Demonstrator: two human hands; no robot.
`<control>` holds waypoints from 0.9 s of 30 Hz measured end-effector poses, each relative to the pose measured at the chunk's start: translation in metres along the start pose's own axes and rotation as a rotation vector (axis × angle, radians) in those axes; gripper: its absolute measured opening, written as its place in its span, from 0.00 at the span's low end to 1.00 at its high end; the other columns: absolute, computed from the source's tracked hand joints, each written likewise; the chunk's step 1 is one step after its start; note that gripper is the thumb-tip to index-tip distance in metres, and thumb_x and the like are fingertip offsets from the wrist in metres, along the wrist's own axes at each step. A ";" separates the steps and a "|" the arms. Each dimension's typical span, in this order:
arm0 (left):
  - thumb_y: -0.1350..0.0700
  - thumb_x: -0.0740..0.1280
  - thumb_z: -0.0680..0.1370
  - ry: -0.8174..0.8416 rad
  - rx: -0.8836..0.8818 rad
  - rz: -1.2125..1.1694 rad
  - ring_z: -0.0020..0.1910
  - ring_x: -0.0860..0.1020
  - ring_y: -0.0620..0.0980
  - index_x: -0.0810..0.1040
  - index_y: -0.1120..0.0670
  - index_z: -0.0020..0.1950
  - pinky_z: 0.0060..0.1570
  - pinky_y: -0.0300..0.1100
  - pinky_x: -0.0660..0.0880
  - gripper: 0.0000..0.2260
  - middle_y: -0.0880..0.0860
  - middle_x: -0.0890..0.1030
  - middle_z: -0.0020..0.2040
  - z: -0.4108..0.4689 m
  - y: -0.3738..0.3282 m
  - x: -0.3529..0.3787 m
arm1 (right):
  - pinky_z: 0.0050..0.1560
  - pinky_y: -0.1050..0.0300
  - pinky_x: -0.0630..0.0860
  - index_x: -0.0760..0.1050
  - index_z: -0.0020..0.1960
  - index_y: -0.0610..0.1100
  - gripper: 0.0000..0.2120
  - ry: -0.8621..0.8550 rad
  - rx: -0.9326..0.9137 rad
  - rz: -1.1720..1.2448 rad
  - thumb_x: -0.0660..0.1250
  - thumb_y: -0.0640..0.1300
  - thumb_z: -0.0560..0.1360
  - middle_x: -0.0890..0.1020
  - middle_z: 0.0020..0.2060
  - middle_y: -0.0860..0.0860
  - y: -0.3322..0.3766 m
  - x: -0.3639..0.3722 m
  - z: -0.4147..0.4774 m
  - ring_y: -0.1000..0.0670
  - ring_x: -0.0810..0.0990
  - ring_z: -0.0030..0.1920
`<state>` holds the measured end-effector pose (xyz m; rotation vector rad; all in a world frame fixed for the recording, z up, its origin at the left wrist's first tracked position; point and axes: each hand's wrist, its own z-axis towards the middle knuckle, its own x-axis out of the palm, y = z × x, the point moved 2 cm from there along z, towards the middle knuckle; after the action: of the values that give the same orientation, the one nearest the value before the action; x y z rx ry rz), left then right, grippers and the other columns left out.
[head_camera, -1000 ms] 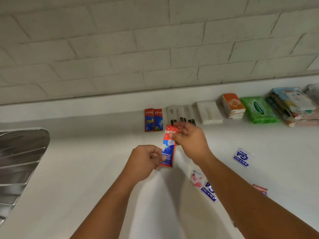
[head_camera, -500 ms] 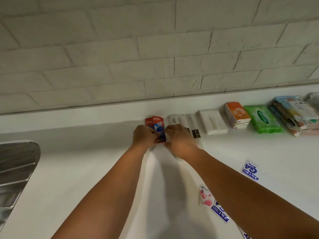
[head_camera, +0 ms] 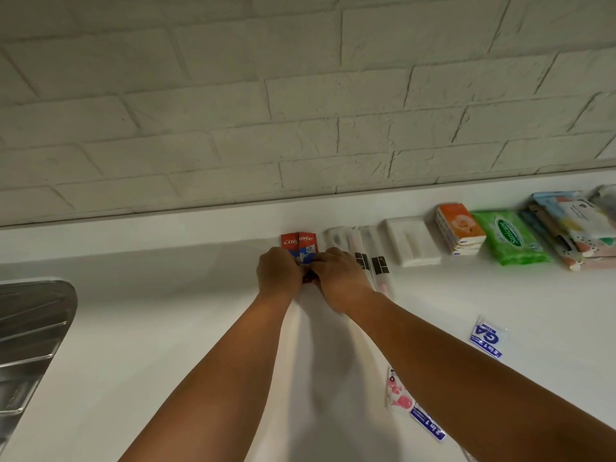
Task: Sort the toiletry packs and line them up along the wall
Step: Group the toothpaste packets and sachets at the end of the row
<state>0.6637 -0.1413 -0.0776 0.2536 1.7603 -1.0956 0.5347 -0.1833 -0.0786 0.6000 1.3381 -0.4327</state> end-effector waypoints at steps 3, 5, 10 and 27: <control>0.50 0.74 0.75 -0.026 0.040 0.035 0.43 0.82 0.53 0.84 0.57 0.52 0.39 0.38 0.72 0.12 0.54 0.85 0.46 -0.004 0.003 -0.004 | 0.63 0.55 0.70 0.77 0.65 0.49 0.15 -0.006 0.001 0.000 0.66 0.49 0.78 0.79 0.63 0.54 0.001 0.000 0.002 0.49 0.74 0.60; 0.54 0.69 0.78 -0.072 0.093 0.061 0.47 0.80 0.54 0.83 0.57 0.55 0.43 0.40 0.73 0.10 0.57 0.83 0.51 -0.006 0.008 -0.007 | 0.64 0.53 0.70 0.75 0.66 0.47 0.17 0.020 0.014 -0.029 0.66 0.47 0.78 0.78 0.64 0.51 0.001 0.001 0.005 0.47 0.73 0.62; 0.54 0.63 0.81 -0.037 0.179 0.118 0.57 0.72 0.54 0.80 0.55 0.62 0.50 0.39 0.69 0.12 0.58 0.76 0.60 -0.010 0.021 -0.002 | 0.66 0.50 0.69 0.73 0.68 0.49 0.19 0.065 0.016 -0.091 0.67 0.49 0.77 0.75 0.66 0.47 0.003 0.003 0.006 0.44 0.71 0.65; 0.60 0.63 0.78 -0.030 0.224 0.086 0.57 0.75 0.58 0.80 0.53 0.64 0.52 0.43 0.73 0.15 0.58 0.77 0.59 -0.026 0.009 -0.020 | 0.63 0.50 0.70 0.76 0.65 0.45 0.16 -0.043 0.049 0.065 0.63 0.46 0.78 0.77 0.64 0.46 0.005 -0.018 -0.009 0.42 0.72 0.65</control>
<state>0.6618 -0.1102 -0.0641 0.4436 1.5853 -1.2281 0.5270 -0.1748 -0.0618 0.6693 1.2665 -0.4246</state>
